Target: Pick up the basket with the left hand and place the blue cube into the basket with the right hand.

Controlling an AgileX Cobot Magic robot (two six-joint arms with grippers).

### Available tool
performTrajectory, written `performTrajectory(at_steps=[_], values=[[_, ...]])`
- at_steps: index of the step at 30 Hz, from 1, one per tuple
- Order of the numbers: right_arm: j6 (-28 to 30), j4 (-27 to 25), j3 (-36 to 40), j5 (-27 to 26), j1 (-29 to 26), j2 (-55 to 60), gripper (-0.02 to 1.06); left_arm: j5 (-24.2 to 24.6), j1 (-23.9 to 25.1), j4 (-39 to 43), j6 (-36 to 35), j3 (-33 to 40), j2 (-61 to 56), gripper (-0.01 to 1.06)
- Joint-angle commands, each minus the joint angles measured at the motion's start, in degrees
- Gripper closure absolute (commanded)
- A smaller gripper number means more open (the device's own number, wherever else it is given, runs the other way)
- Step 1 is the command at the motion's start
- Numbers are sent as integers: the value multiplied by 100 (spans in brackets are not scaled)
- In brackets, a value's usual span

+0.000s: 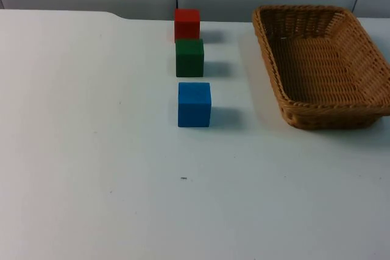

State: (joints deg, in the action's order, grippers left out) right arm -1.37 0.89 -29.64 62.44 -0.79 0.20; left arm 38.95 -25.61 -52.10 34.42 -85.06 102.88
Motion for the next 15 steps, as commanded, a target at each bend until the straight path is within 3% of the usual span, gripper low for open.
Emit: performTrajectory(at_steps=[1, 3, 7, 15], values=[[5, 40, 43, -57, -36, -20, 0, -31, -275, 302, -547, -634, 732, 21], [5, 40, 43, -57, -36, -20, 0, -31, -314, 368, -630, -747, 851, 21], [-7, 52, 43, -57, -36, -20, 0, 30, -616, 1214, -1635, -1755, 1832, 21], [-18, 53, 43, -57, -36, -20, 0, 377, -893, 2102, -2746, -3056, 2996, 21]])
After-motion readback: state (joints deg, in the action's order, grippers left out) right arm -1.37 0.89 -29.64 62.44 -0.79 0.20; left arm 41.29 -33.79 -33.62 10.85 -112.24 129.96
